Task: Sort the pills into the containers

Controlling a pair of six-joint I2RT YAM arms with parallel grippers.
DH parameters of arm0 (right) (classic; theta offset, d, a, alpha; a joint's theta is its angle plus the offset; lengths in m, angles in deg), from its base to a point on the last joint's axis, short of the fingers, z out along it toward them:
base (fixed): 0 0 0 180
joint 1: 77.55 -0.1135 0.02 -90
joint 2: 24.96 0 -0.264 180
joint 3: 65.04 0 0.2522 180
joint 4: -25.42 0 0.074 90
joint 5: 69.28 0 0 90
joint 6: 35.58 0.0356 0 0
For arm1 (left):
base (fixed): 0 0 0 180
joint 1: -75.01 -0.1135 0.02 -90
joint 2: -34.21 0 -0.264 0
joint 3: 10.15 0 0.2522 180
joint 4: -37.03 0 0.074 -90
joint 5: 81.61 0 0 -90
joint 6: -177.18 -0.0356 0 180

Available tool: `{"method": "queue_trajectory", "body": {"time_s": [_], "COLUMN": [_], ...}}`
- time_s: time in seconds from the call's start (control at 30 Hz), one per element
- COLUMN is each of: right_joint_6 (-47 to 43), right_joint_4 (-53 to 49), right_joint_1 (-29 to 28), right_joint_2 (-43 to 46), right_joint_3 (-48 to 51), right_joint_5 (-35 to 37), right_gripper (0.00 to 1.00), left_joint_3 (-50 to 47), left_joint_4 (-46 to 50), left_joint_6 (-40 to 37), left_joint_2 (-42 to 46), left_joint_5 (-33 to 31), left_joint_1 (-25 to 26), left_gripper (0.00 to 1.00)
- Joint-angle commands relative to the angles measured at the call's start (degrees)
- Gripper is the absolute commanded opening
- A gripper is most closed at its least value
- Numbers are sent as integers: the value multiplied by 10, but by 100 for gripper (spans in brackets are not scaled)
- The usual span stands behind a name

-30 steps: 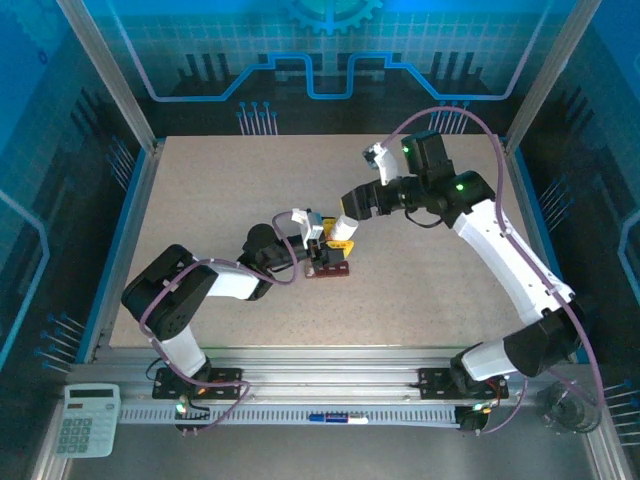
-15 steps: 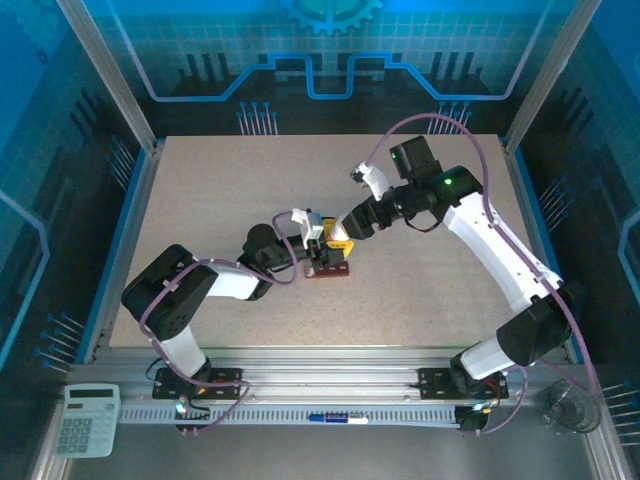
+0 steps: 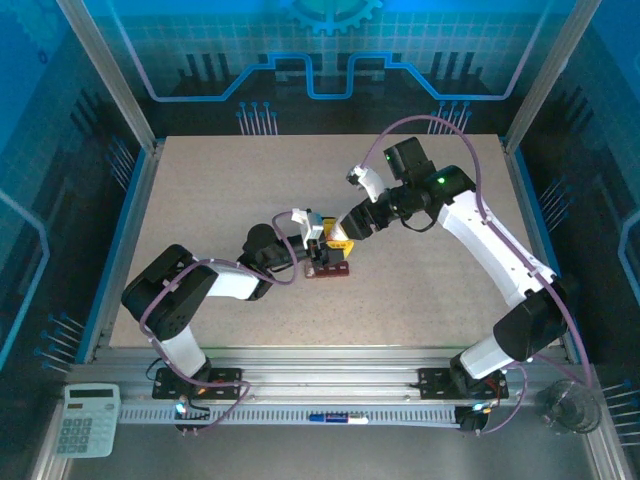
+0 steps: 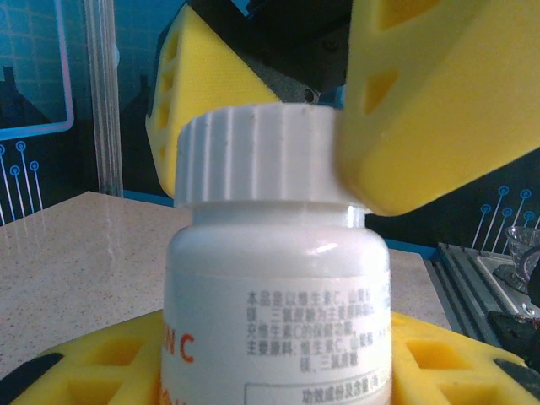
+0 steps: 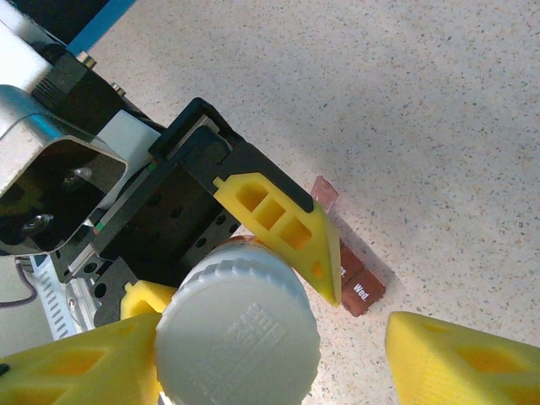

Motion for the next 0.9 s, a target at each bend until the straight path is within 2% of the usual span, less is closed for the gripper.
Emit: {"method": "queue_trajectory", "body": {"time_s": [0.0, 0.17, 0.33, 0.47, 0.6, 0.7, 0.77, 0.87], "right_joint_6": [6, 11, 20, 46, 107, 174, 224, 290], "right_joint_4": [5, 10, 18, 32, 41, 48, 46, 82], "right_joint_1": [-6, -6, -6, -10, -29, -53, -61, -62], "right_joint_2": [1, 1, 1, 5, 6, 9, 8, 25], "right_joint_3": [-16, -14, -5, 9, 23, 39, 49, 92], "right_joint_5": [-5, -10, -17, -20, 7, 60, 88, 95], "right_gripper": [67, 59, 43, 36, 32, 28, 22, 21], "left_joint_3": [9, 9, 9, 9, 9, 9, 9, 9], "left_joint_4": [-31, -31, -31, -31, -31, -31, -31, -31], "left_joint_6": [-2, -2, -1, 0, -1, -1, -1, -2], "left_joint_2": [18, 17, 17, 16, 17, 16, 16, 16], "left_joint_5": [-1, -1, -1, -1, -1, -2, -2, -2], "left_joint_1": [1, 1, 1, 1, 1, 1, 1, 1], "left_gripper": [0, 0, 0, 0, 0, 0, 0, 0]}}
